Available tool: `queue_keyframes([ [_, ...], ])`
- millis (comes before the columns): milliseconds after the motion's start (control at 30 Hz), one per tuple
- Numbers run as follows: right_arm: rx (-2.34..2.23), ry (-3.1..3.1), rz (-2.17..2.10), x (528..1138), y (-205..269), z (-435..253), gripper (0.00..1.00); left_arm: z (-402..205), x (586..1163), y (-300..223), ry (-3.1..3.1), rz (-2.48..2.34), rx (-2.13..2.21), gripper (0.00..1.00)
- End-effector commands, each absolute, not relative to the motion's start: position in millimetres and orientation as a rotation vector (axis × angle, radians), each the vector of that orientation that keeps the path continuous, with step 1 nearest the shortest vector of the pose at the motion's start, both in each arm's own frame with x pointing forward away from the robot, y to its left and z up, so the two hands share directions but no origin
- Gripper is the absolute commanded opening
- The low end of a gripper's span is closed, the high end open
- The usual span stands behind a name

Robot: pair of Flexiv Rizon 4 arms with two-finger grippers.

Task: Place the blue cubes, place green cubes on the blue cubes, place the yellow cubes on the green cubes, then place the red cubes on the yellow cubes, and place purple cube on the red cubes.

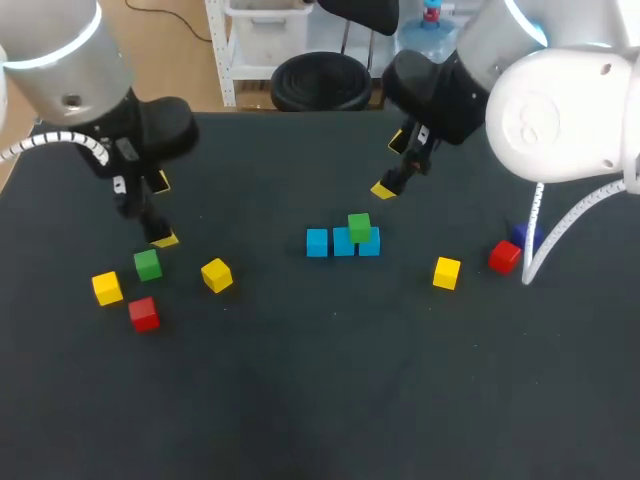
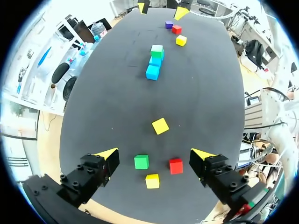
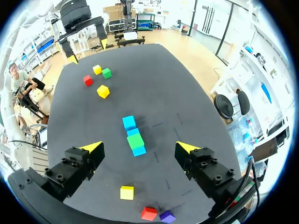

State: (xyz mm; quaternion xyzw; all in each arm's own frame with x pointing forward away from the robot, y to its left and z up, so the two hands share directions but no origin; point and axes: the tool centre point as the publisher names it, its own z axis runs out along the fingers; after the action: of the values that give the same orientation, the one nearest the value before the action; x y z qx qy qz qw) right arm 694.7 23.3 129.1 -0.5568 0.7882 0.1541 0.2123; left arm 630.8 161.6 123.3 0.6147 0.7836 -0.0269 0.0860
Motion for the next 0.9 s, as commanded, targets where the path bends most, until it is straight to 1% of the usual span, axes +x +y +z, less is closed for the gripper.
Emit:
queue_keyframes([
  [33, -1.542, 2.189, 0.424, 692.8, 22.6, 129.5, 1.00, 123.0, 630.5, 162.5, 2.332, -0.082, 1.832, 1.00],
  [167, -1.542, 2.189, 0.424, 692.8, 22.6, 129.5, 1.00, 123.0, 630.5, 162.5, 2.332, -0.082, 1.832, 1.00],
  [300, -1.542, 2.189, 0.424, 692.8, 22.6, 129.5, 1.00, 100.6, 627.4, 155.6, 2.346, -0.088, 1.900, 1.00],
  [700, -1.542, 2.189, 0.424, 692.8, 22.6, 129.5, 1.00, 97.5, 615.1, 223.8, 2.495, 0.058, 1.837, 1.00],
  [800, -1.542, 2.189, 0.424, 692.8, 22.6, 129.5, 1.00, 90.5, 613.0, 230.0, 2.520, 0.082, 1.808, 1.00],
  [900, -1.542, 2.189, 0.424, 692.8, 22.6, 129.5, 1.00, 80.6, 610.3, 224.5, 2.522, 0.070, 1.804, 1.00],
])
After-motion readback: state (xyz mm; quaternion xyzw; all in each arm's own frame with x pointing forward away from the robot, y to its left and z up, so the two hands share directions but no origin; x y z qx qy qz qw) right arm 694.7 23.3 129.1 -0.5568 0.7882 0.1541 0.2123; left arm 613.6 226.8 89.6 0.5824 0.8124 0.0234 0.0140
